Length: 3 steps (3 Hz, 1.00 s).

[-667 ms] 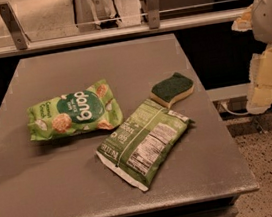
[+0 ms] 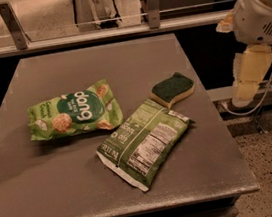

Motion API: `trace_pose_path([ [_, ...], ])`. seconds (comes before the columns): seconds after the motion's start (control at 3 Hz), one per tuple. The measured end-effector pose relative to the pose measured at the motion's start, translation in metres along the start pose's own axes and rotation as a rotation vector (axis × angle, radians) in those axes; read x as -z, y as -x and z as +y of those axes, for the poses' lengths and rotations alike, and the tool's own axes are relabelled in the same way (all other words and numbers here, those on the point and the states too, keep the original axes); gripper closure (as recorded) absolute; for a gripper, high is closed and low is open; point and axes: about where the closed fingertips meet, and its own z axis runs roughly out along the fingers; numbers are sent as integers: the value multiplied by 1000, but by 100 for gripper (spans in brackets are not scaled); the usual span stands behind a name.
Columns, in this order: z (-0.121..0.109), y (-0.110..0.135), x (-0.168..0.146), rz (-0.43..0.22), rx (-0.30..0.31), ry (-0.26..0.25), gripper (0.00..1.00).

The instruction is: Pick sponge

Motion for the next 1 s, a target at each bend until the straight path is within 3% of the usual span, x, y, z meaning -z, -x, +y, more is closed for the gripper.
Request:
trace_pose_path([
  [0.33, -51, 35, -53, -103, 146, 23, 0],
  [0.67, -115, 74, -124, -250, 385, 41, 0],
  [1.0, -114, 75, -124, -249, 381, 42, 0],
])
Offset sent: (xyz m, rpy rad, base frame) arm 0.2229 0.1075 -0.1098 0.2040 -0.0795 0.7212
